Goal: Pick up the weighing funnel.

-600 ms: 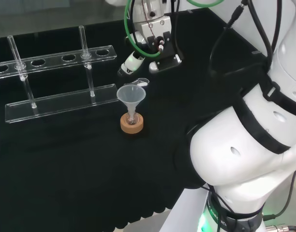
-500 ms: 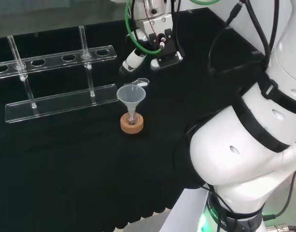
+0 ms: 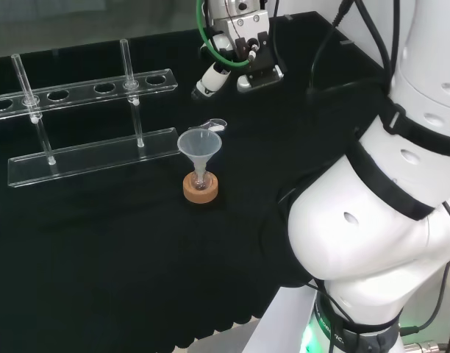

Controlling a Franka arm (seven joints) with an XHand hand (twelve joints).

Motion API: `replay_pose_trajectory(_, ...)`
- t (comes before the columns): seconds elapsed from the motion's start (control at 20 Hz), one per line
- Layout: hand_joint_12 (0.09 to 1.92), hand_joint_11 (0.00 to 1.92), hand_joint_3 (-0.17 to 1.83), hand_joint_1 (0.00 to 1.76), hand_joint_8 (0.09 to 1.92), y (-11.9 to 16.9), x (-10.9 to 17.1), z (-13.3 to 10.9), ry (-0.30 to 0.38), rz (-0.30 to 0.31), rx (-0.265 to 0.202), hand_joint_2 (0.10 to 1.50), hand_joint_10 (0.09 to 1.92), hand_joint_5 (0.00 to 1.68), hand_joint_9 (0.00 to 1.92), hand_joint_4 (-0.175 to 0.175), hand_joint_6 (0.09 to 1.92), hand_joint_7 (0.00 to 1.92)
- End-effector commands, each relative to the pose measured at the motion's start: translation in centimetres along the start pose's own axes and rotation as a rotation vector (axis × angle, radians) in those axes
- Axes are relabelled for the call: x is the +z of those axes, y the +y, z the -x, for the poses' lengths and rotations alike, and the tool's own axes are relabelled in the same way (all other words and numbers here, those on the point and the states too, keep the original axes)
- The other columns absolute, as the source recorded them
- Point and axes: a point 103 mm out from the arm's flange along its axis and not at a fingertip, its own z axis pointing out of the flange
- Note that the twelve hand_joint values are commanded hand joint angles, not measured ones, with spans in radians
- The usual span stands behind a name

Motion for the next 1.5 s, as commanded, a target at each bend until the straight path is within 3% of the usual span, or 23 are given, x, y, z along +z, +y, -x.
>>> replay_pose_trajectory(0.05,1.38,0.28,-0.17,0.73,0.7,4.3,1.4,2.8,0.0,0.038,-0.031,0.9,0.69,0.27,0.41,-0.063,0.09,0.17)
replay_pose_trajectory(0.3,1.33,0.37,-0.17,0.84,0.7,7.8,2.8,3.8,0.007,0.026,-0.055,0.89,0.63,0.39,0.52,-0.06,0.09,0.3)
replay_pose_trajectory(0.75,1.32,0.4,-0.17,0.86,0.7,13.2,5.7,3.8,0.005,-0.017,-0.095,0.89,0.62,0.46,0.56,-0.052,0.09,0.34)
replay_pose_trajectory(1.0,1.32,0.41,-0.17,0.87,0.7,14.7,6.7,3.1,-0.013,-0.024,-0.108,0.9,0.61,0.49,0.57,-0.049,0.09,0.35)
replay_pose_trajectory(1.5,1.3,0.43,-0.17,0.91,0.69,16.4,9.0,3.4,-0.014,-0.044,-0.085,0.89,0.6,0.61,0.6,-0.03,0.13,0.38)
